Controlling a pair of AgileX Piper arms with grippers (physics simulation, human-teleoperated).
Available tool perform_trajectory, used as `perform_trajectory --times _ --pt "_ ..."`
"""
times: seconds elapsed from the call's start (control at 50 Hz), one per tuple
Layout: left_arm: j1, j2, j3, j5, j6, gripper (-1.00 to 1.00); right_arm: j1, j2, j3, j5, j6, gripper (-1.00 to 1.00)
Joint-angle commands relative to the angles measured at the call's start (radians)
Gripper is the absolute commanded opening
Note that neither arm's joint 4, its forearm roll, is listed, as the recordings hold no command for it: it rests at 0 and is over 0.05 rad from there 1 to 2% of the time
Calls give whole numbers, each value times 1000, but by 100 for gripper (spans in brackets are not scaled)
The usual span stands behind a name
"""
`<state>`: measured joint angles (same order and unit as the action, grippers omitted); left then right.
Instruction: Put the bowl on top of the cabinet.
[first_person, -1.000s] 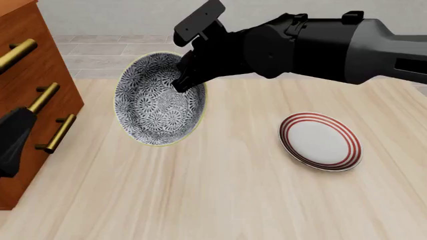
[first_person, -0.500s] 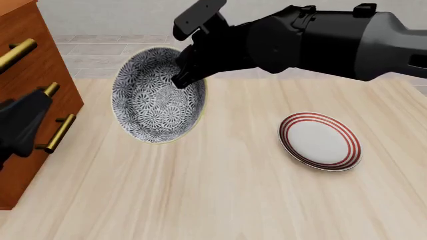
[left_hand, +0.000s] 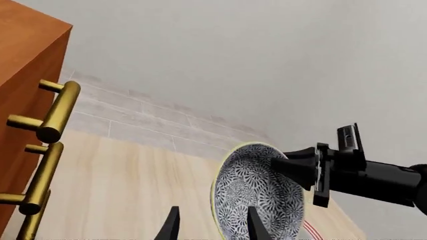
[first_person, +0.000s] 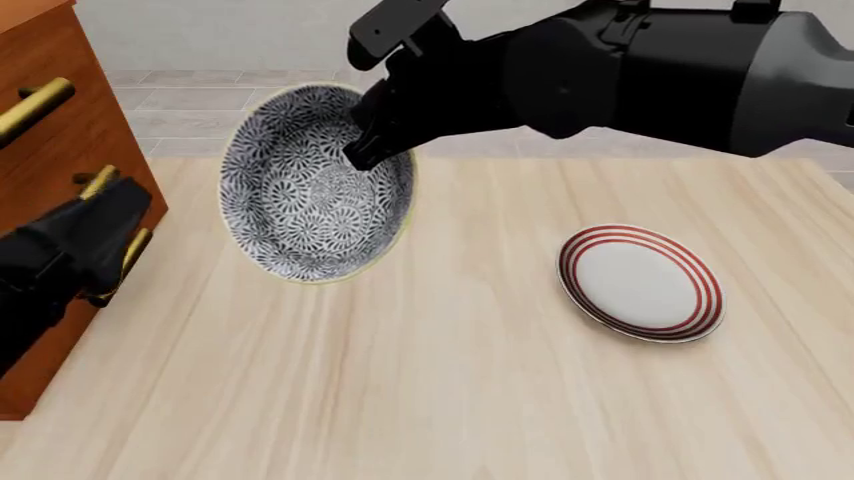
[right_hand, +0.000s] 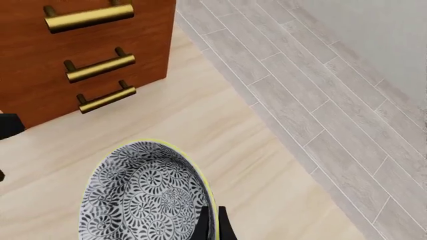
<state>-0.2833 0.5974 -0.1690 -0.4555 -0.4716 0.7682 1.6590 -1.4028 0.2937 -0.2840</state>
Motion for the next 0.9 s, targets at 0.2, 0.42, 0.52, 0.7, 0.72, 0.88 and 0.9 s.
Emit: perform_trajectory --times 0.2,0.42,0.52,0.7,0.72,0.88,0.9 --pt "-27 211 23 -207 -89 100 9 -16 -2 -1 7 -100" --pt "-47 277 5 -250 -70 100 12 -16 3 -5 7 -100" --pt "-57 291 -3 -263 -68 100 16 -18 4 -6 6 -100" --pt "-70 360 -17 -317 -71 100 19 -20 5 -8 3 -100" --pt "-72 370 -19 -324 -68 100 19 -20 7 -9 2 -100" --pt "-78 411 -25 -356 -65 100 22 -20 12 -13 5 -100" --pt "-71 413 -25 -357 -65 100 23 -21 12 -13 6 -100"
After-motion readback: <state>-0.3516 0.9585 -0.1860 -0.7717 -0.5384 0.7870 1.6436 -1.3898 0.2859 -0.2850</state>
